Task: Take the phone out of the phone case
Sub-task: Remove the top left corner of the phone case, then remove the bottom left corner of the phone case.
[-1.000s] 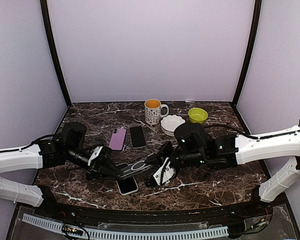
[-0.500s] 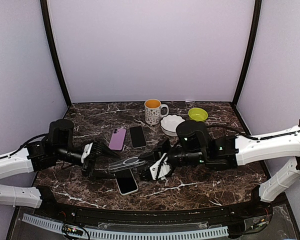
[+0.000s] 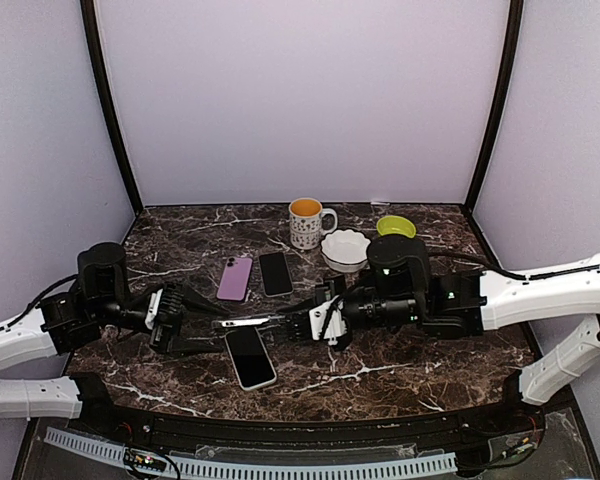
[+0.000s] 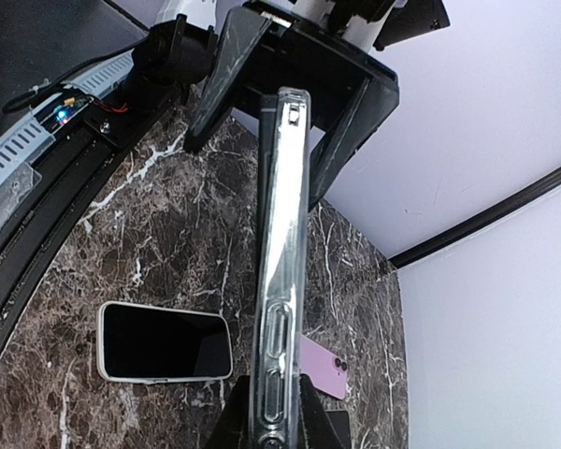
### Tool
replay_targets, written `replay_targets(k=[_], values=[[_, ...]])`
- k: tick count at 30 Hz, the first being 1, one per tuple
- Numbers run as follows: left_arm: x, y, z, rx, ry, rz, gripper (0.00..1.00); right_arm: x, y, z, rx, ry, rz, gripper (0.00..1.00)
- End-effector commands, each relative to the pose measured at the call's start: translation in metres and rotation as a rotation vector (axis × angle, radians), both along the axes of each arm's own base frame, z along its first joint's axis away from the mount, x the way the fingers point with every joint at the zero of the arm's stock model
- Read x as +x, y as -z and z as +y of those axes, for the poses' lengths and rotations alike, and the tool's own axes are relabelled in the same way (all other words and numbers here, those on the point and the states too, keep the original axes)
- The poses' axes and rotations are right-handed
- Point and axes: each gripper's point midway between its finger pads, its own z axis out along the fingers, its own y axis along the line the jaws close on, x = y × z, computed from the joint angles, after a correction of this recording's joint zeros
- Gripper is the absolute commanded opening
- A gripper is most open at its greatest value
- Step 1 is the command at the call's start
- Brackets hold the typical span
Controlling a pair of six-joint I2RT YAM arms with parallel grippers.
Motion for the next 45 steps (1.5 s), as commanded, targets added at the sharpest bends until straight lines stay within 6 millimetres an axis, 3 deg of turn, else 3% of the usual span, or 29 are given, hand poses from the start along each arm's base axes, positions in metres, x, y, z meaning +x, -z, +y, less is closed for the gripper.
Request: replay_targets(k=[1,12,23,40,45], values=[[-0.007,-0.007,-0.001,-0.042,0.044,-0.007,0.56,-0.011,-0.059,0.000,0.221,-0.060,0.048,0.00],[-0.014,-0.011,0.002,-0.068,0.072,-0.031,0.38,-0.019,-0.072,-0.002,0.284,-0.116,0.127,0.00],[-0.022,-0.014,0.004,-0.078,0.117,-0.029,0.23,-0.027,-0.070,-0.004,0.258,-0.166,0.135,0.00],[-0.051,-0.003,0.004,-0.047,0.318,0.107,0.22,-0.035,-0.050,-0.005,0.147,-0.262,-0.010,0.00],[-0.060,0.001,0.005,-0.029,0.370,0.126,0.22,-0.046,-0.048,-0.008,0.114,-0.343,-0.010,0.00]])
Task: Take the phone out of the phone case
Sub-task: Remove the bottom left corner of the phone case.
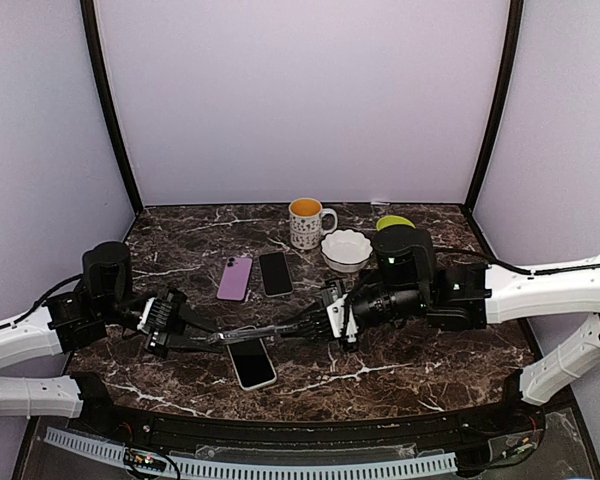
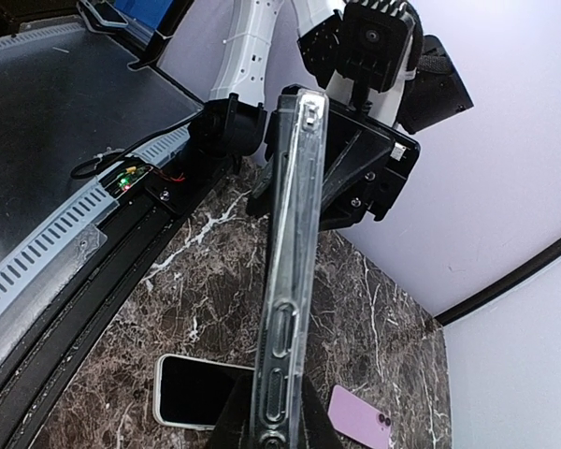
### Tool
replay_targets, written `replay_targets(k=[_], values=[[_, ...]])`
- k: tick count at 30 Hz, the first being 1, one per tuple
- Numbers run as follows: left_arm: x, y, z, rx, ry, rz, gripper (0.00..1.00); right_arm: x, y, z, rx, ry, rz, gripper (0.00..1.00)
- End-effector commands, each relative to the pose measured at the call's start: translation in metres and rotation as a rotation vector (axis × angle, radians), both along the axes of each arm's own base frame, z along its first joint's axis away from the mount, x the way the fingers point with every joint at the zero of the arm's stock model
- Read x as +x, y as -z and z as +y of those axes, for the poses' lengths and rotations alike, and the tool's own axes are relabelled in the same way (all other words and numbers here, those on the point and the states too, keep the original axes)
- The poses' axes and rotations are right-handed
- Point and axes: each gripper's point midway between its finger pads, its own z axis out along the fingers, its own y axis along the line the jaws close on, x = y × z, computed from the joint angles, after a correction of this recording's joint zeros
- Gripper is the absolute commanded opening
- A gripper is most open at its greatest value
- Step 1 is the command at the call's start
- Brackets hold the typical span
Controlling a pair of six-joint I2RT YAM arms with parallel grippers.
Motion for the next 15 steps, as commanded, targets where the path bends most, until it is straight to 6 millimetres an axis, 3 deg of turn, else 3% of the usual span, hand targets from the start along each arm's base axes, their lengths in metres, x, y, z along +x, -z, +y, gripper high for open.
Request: replay_targets(k=[1,8,15], values=[[-0.038,0.006,0.007,0.047,0.188,0.130,0.22,-0.017,-0.035,-0.002,0.084,-0.147,-0.130,0.00],[-0.036,0.018,0.004,0.111,0.171,0.124,0.23,-0.013,-0.034,-0.001,0.055,-0.138,-0.159,0.00],[-0.027,0.033,0.002,0.193,0.118,0.076,0.22,-0.016,-0.007,-0.003,-0.037,-0.138,-0.189,0.00]])
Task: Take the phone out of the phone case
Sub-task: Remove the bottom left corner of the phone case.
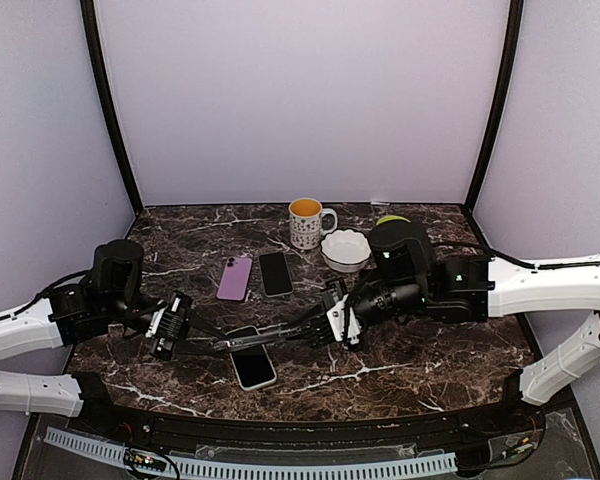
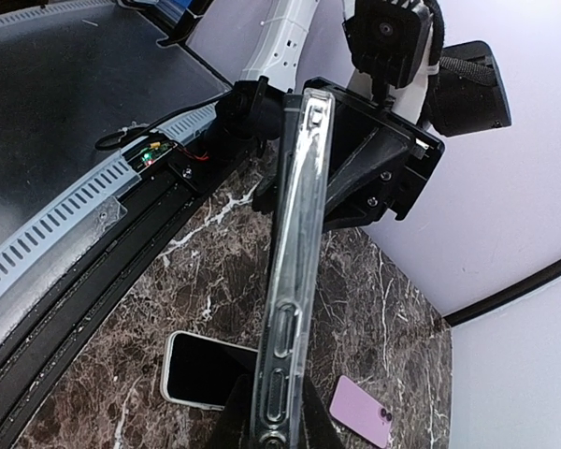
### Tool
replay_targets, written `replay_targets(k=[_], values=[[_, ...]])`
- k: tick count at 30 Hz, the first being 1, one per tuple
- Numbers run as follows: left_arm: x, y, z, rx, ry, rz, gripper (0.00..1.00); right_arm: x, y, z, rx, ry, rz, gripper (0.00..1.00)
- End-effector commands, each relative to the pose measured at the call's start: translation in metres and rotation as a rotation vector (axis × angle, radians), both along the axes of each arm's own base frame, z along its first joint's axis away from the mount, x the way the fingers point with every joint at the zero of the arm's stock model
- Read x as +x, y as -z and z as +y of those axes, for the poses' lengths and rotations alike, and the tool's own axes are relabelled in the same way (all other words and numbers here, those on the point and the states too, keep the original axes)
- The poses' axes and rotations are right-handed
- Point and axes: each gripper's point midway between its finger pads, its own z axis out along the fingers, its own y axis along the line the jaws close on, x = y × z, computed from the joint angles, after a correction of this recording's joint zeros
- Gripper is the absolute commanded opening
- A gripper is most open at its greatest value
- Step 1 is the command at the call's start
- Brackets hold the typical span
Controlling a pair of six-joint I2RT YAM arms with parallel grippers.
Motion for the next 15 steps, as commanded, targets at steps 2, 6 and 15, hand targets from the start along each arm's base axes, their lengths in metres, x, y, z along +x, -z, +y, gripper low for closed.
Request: replay_targets(k=[2,6,15], values=[[-0.019,0.027,0.008,0.152,0.049,0.126,0.23,-0.011,-0.007,0.003,0.022,-0.089,-0.167,0.00],[-0.013,0.032,0.008,0.193,0.030,0.101,0.23,-0.002,0.006,0.004,-0.024,-0.051,-0.262,0.00],[-0.017,0.043,0.009,0.261,0.038,0.059,0.23,-0.007,0.015,0.002,-0.033,-0.067,-0.359,0.00]])
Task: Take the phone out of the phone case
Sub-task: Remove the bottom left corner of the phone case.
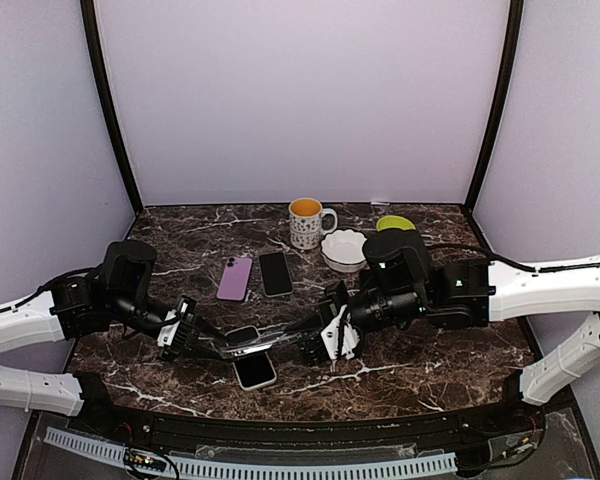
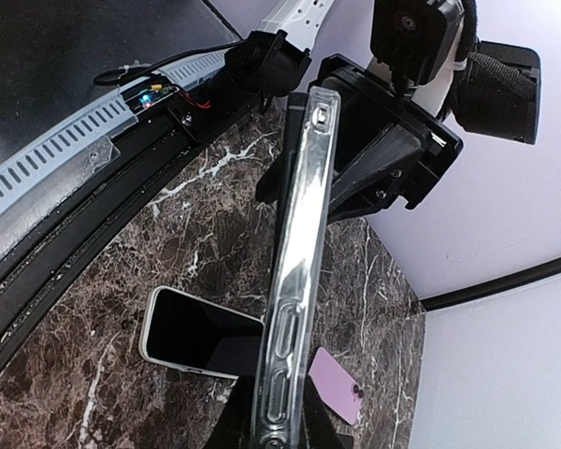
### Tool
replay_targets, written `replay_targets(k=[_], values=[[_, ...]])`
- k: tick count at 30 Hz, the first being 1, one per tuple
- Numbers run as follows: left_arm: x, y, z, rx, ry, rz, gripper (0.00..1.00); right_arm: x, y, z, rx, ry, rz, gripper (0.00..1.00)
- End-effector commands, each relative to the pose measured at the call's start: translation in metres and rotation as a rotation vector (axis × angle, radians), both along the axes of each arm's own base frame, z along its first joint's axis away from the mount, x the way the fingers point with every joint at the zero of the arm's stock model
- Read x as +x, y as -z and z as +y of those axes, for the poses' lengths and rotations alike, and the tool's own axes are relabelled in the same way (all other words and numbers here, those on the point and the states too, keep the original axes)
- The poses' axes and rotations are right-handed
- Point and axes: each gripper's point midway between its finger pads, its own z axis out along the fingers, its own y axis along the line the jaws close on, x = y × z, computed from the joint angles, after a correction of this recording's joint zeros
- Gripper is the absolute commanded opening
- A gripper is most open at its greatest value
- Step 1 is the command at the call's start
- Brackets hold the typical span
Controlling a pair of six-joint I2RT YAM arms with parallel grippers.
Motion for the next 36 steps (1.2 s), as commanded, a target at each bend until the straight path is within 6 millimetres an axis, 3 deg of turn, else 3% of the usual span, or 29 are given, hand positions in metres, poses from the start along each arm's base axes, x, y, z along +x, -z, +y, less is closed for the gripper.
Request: replay_targets(k=[1,16,26,31,33,36], values=[[-0.026,0.022,0.009,0.143,0.046,0.154,0.23,-0.013,-0.001,0.002,0.020,-0.112,-0.195,0.00],[-0.023,0.034,0.008,0.244,0.035,0.105,0.23,-0.020,0.024,-0.002,-0.070,-0.166,-0.334,0.00],[-0.007,0.040,0.006,0.243,-0.017,0.007,0.22,-0.025,0.030,0.001,-0.086,-0.173,-0.355,0.00],[0.001,0.041,0.011,0.203,-0.072,-0.073,0.54,-0.020,0.020,0.004,-0.041,-0.106,-0.300,0.00],[0.000,0.038,0.012,0.166,-0.091,-0.092,0.60,-0.018,0.008,0.005,0.009,-0.075,-0.259,0.00],[0.000,0.031,0.015,0.104,-0.112,-0.123,0.63,-0.016,-0.005,0.006,0.046,-0.052,-0.210,0.00]])
